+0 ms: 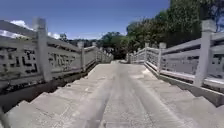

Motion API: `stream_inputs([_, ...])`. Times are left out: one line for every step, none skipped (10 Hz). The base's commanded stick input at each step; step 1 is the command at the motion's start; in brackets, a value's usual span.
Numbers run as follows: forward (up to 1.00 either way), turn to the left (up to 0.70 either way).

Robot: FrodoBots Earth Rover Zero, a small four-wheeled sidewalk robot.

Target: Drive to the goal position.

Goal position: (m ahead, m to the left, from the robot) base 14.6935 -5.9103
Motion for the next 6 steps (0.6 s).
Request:
stream_inputs([0.45,0.00])
stream_inputs([0.45,0.00])
stream_inputs([0.45,0.00])
stream_inputs([0.45,0.00])
stream_inputs([0.45,0.00])
stream_inputs([0.45,0.00])
